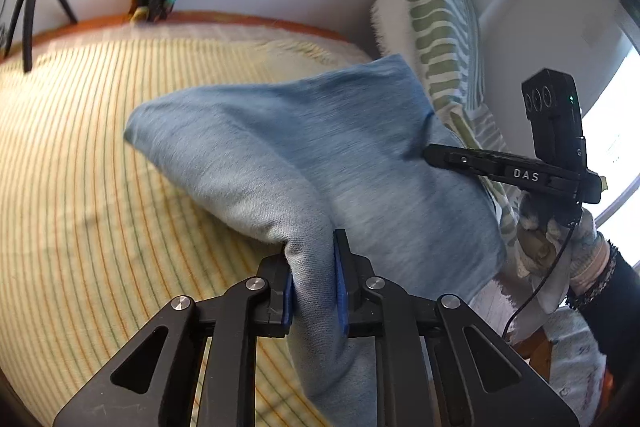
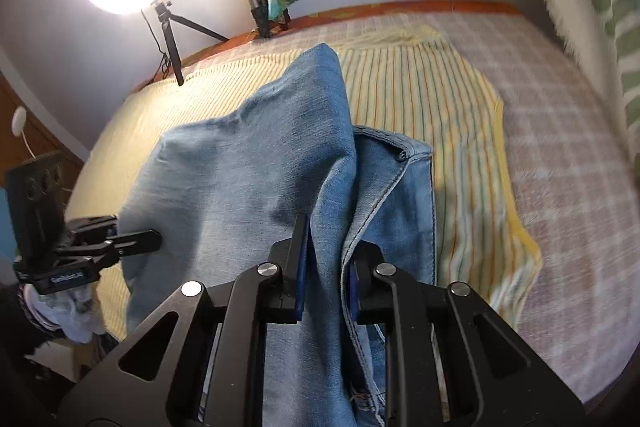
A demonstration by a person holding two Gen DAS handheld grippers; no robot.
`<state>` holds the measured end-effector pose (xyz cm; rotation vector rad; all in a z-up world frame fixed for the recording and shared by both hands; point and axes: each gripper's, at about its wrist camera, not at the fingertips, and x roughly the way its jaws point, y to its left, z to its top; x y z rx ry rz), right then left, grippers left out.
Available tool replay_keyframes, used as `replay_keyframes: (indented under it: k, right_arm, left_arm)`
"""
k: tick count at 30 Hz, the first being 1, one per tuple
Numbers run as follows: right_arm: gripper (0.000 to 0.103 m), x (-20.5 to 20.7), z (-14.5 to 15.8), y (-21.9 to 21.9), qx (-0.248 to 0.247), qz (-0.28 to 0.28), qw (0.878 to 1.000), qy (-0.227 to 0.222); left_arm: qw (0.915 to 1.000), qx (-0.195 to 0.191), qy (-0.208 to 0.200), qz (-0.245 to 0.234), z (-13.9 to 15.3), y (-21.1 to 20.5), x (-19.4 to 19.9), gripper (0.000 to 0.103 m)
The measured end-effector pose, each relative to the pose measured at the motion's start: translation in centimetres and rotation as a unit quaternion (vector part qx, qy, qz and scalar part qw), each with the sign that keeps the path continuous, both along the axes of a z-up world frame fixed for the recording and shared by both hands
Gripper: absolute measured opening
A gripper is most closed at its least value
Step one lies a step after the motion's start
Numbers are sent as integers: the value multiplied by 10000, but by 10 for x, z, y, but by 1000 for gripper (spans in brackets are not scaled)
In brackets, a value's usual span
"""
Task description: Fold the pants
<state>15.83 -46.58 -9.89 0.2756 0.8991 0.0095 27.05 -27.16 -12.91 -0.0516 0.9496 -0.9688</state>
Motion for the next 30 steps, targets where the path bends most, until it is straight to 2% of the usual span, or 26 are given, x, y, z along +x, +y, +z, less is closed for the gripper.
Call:
replay_keyframes:
  k: [7,11,17,19,22,25,28,30]
  right_arm:
    - [16,-11,39,18,-201,119,9995,-199]
    - [16,-21,65,20,-215,108,9985,-494]
    - [14,-10,101,7,-428,-53,9953,-864]
    - [8,-1,110,-2,-377,-98,9944,-981]
    - [8,21,118,-13,-490,-88,9927,-1097]
    - [7,52,109,-33,-428,-132,9939,-1011]
    - [7,87,98,-47,-584,-246,9937,-922]
    - [7,105,94,-58,-521,-329,9941,-897]
  left_arm:
    - [9996,-210,-133,-164,26,2,-8,13]
    - [9984,-406,-282,-270,46,-2,-7,13]
    - [9959,-535,-634,-370,77,-25,15,13]
    - [9949,-562,-745,-395,85,-36,28,13]
    - [9937,-611,-828,-452,92,-51,48,13]
    - [9933,-621,-852,-479,90,-75,72,13]
    - [9936,-379,-958,-465,86,-104,101,13]
    - [9937,-332,-960,-469,85,-114,115,13]
